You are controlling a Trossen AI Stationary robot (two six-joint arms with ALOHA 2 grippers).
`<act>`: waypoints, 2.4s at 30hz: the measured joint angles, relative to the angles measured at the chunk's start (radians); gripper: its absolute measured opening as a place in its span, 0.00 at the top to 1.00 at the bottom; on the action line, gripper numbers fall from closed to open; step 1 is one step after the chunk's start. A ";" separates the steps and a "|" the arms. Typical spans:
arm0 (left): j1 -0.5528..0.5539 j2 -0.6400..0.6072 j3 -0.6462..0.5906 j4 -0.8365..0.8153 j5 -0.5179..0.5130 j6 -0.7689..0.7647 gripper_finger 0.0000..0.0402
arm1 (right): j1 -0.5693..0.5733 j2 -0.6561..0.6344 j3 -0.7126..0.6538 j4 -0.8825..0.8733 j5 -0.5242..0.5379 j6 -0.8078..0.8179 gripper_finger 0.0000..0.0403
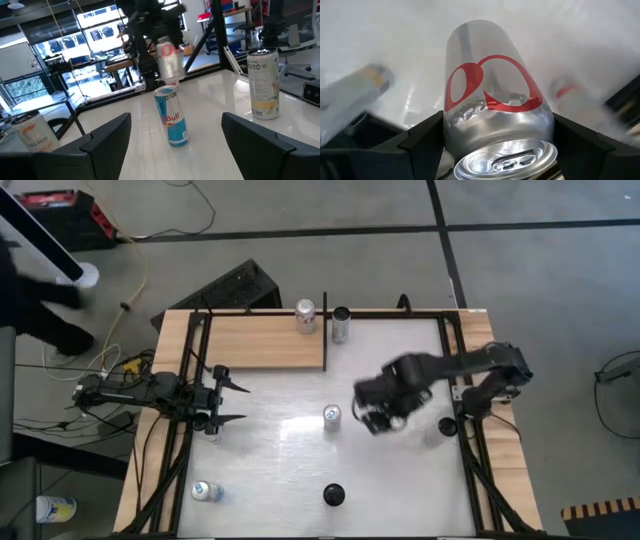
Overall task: Place canned beverage on shelf
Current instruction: Put the silver-red soda can on the shelf aligned with the other silver-red soda can
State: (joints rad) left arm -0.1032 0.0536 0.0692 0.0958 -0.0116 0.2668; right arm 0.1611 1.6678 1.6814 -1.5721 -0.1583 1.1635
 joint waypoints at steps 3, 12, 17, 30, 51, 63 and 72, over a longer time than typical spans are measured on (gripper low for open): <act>0.000 0.000 0.000 -0.002 0.000 -0.001 0.25 | -0.116 0.010 -0.003 0.002 0.036 -0.153 0.17; 0.000 0.000 0.000 -0.009 0.000 -0.001 0.25 | -0.407 0.028 0.001 0.003 0.137 -0.475 0.17; 0.000 0.000 0.000 -0.008 0.000 -0.001 0.25 | -0.490 0.116 -0.002 0.009 0.164 -0.610 0.17; 0.000 0.000 0.000 -0.009 0.000 -0.001 0.25 | -0.523 0.237 -0.002 0.020 0.129 -0.793 0.15; 0.000 0.000 0.000 -0.034 0.000 -0.025 0.25 | -0.498 0.235 -0.001 0.099 0.159 -0.769 0.10; 0.000 0.000 0.000 -0.033 0.000 -0.024 0.25 | -0.434 0.175 0.000 0.156 0.235 -0.764 0.10; 0.000 0.000 0.000 -0.034 0.000 -0.025 0.25 | -0.337 -0.014 -0.056 0.176 0.426 -0.543 0.12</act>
State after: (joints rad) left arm -0.1028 0.0536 0.0692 0.0622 -0.0113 0.2420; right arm -0.1762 1.6541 1.6257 -1.3964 0.2672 0.6209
